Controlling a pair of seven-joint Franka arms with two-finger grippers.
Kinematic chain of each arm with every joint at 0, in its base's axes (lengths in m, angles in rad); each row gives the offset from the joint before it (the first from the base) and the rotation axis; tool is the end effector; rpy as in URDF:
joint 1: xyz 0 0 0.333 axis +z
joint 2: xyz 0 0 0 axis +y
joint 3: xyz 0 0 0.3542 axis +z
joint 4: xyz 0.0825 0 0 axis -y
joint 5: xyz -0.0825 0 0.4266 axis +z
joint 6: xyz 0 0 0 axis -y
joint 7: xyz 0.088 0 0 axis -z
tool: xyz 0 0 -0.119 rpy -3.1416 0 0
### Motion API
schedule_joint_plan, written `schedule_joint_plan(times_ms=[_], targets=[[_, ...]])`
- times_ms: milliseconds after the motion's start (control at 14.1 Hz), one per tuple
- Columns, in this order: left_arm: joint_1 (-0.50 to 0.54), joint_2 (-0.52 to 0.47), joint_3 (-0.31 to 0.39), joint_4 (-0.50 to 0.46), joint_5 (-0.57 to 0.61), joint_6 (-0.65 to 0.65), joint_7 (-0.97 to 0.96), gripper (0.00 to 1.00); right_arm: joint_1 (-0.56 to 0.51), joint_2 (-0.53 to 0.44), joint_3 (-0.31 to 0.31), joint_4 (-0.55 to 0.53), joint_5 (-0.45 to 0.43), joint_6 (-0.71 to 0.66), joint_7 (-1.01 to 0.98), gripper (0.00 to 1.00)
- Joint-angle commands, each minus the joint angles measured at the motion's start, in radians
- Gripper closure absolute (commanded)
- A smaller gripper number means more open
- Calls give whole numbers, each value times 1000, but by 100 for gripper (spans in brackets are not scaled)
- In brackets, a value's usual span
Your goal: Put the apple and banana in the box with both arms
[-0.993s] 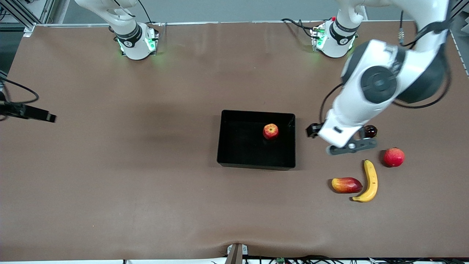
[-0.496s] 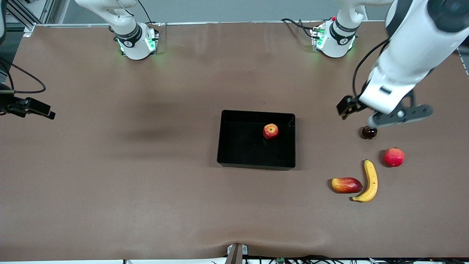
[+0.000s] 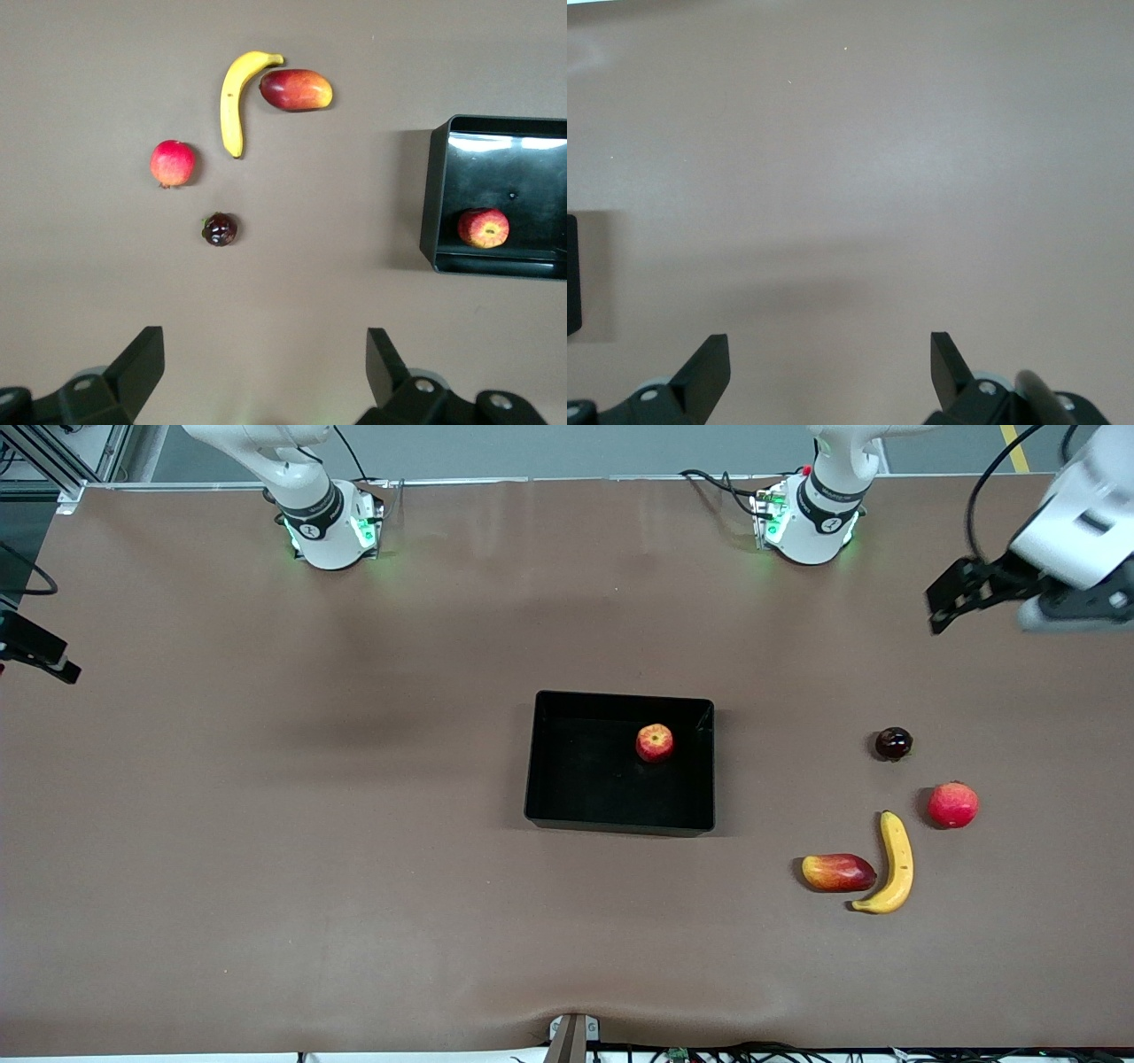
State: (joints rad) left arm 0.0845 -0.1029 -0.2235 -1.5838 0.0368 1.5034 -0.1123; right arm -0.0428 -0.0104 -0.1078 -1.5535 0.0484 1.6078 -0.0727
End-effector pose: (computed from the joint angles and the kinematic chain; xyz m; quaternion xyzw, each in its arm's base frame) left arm 0.5490 -0.0799 0.6960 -0.9994 0.0115 -0.0136 0.0282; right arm 0.5925 -0.0846 0.6694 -0.9984 0.0390 -0.0349 0.0210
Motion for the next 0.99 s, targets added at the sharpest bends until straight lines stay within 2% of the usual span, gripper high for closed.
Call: schedule_joint_plan(times_ms=[0, 922], targets=[[11, -66, 10, -71, -49, 4, 28, 0, -14, 3, 19, 29, -19, -48, -9, 0], [9, -50, 6, -56, -40, 4, 6, 0, -5, 4, 22, 55, -21, -115, 1, 0]])
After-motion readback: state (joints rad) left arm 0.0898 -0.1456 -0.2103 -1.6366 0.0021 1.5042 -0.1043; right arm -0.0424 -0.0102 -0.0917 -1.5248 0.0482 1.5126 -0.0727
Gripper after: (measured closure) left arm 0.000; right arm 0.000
